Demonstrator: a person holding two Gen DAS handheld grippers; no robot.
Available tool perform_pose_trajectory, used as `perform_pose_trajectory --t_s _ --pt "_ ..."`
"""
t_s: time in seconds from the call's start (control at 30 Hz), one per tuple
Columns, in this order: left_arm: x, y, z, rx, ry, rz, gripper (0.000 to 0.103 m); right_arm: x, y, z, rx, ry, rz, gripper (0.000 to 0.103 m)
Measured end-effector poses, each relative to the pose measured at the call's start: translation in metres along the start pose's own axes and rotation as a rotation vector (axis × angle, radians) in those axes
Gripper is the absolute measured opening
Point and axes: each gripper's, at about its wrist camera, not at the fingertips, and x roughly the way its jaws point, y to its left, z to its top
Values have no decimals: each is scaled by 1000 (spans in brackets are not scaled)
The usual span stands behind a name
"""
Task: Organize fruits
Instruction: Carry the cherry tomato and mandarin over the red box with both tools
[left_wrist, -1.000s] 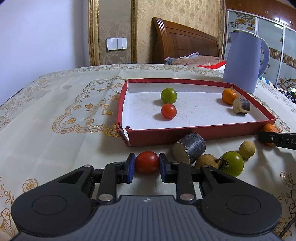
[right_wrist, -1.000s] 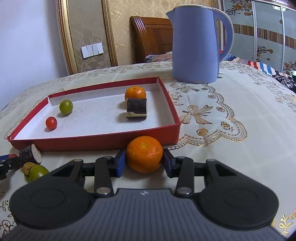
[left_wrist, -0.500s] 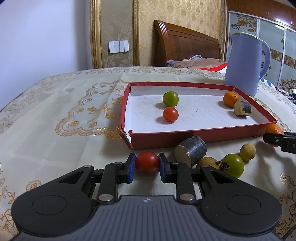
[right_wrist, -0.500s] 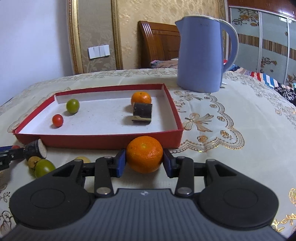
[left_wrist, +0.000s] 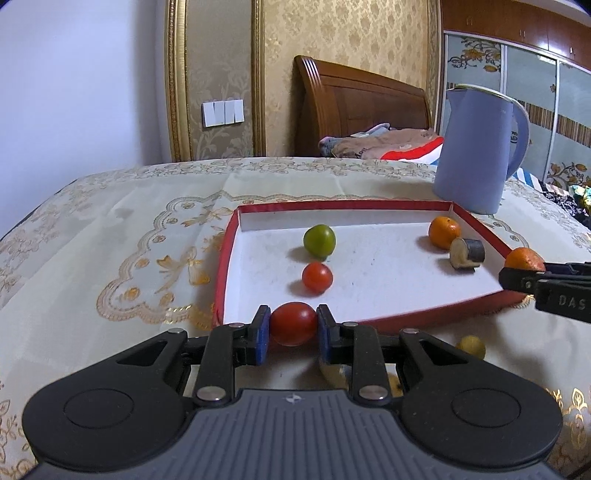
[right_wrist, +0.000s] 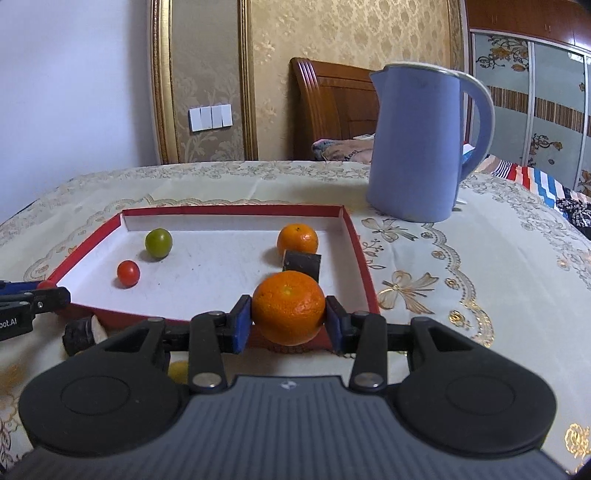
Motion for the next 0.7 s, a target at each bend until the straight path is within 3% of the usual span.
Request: perform_pose_trajectory --t_s 0.33,0.6,0.7 --pt "35 -6 18 -6 35 32 25 30 9 12 -15 40 4 39" --pt "68 -5 24 -4 81 79 25 68 24 12 -32 132 40 39" --pt "73 -2 28 -14 77 85 25 73 26 15 -43 118 19 39"
